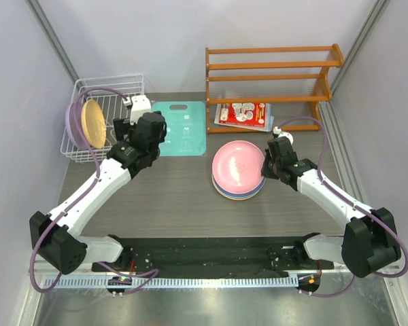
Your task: Unload the plates from the dish rack
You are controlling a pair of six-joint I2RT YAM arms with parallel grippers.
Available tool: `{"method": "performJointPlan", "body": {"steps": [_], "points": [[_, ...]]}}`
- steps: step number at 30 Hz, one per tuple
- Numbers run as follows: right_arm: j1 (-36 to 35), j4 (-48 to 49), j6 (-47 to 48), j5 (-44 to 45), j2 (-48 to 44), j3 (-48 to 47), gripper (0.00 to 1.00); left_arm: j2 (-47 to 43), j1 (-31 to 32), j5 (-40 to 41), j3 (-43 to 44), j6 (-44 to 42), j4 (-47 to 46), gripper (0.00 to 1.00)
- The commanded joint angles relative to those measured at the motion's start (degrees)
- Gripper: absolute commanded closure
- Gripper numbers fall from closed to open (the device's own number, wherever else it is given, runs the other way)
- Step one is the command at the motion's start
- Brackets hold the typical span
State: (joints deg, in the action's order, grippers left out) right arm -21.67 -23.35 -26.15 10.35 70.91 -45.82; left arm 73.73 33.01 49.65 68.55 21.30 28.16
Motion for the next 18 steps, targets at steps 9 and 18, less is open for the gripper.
{"method": "performJointPlan", "body": {"steps": [9, 18], "points": [[0.1, -2.4, -1.3, -3.6, 0.2, -3.1, 0.57, 0.5, -9.3, 1.8, 5.1, -2.2, -0.3, 0.01], [0.1, -6.2, 1.7, 6.6, -6.5, -5.6, 0.3, 4.4, -20.3, -0.4, 8.5, -2.7, 0.1, 0.01]]}}
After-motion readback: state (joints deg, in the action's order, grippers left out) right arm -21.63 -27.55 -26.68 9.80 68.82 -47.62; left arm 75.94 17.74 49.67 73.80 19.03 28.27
